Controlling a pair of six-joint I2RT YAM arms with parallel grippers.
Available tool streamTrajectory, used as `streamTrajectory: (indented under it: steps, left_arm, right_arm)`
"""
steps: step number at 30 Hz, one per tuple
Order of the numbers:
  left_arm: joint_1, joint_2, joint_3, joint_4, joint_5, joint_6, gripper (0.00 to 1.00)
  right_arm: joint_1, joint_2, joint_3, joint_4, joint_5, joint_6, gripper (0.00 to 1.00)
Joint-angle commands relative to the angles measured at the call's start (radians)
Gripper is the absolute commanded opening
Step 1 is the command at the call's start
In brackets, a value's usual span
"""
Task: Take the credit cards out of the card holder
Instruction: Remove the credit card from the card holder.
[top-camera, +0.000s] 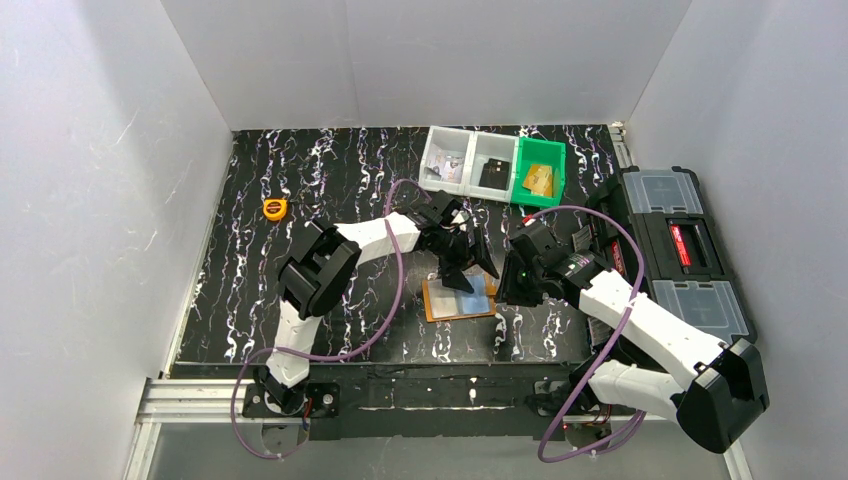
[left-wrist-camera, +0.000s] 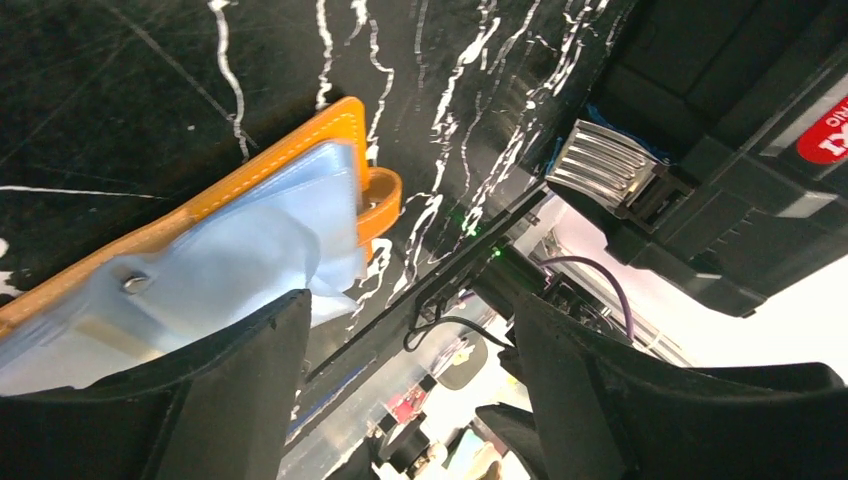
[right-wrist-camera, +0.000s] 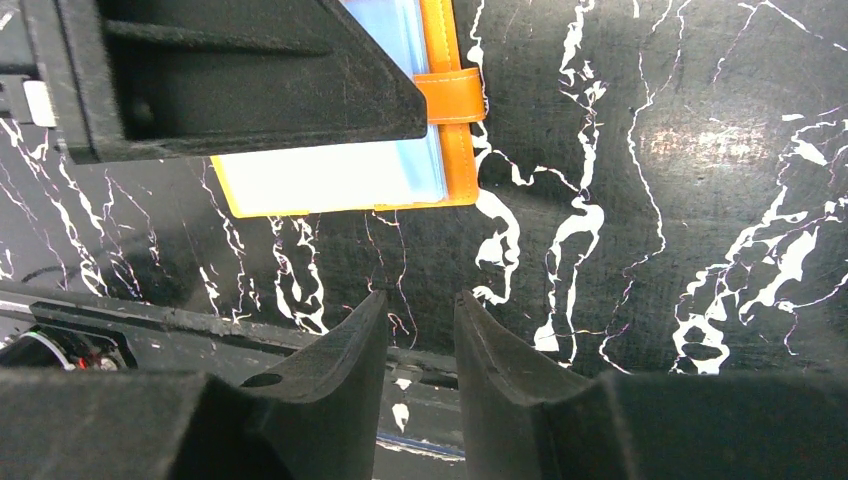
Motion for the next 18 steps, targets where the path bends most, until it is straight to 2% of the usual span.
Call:
streamTrajectory:
  steps: [1,11,14,18]
  left_arm:
    - [-0.004,-0.040,0.056,0.003,0.055,0.008,0.76]
    - [0.001,-0.059,0.090,0.000,0.064,0.016,0.80]
    - [0.024,-0.093,0.081,-0.068,0.007,0.048,0.80]
    - [0.095,-0.203,0.019,-0.230,-0.142,0.120,0.77]
  right_arm:
    - [-0.002,-0.020,0.032,-0.012,0.007,0.007,0.39]
    - [-0.003,-0.008,0.044,-0.008,-0.011,0.006,0.41]
    - [-0.001,0.024,0.055,0.014,-0.052,0.001,0.41]
    - [0.009,0.108,0.099,0.064,-0.120,-0.012,0.42]
